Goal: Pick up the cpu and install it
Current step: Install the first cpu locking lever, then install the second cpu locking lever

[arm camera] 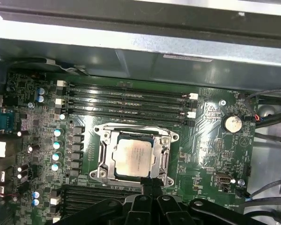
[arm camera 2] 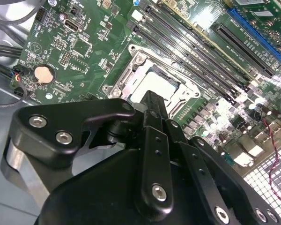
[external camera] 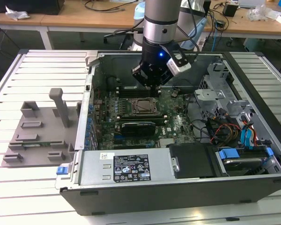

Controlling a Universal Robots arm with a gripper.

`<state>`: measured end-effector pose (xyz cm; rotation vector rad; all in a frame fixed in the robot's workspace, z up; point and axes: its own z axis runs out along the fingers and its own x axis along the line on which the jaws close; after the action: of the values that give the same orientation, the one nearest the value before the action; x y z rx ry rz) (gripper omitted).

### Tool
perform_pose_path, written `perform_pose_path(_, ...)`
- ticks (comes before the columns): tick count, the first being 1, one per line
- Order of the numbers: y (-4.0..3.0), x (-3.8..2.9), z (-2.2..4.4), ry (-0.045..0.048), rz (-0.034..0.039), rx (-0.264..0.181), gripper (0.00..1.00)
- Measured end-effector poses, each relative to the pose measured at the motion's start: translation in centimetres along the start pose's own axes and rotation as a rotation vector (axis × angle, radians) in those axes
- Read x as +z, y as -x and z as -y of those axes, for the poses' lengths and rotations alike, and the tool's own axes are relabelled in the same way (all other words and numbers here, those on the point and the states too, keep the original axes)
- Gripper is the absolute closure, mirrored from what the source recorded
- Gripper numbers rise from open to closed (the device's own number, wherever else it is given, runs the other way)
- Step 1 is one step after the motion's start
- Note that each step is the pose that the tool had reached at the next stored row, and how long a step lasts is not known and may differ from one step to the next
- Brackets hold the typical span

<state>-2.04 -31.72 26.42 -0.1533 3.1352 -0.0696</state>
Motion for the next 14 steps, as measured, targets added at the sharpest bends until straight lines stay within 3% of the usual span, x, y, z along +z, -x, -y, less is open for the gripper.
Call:
perform_pose_path(11, 0.00, -0.01, 0.00, 0.0001, 0.0000, 0.000, 0.89)
perform_pose_path(14, -0.16, 0.03, 0.64, 0.0002, 0.0000, 0.000, 0.89)
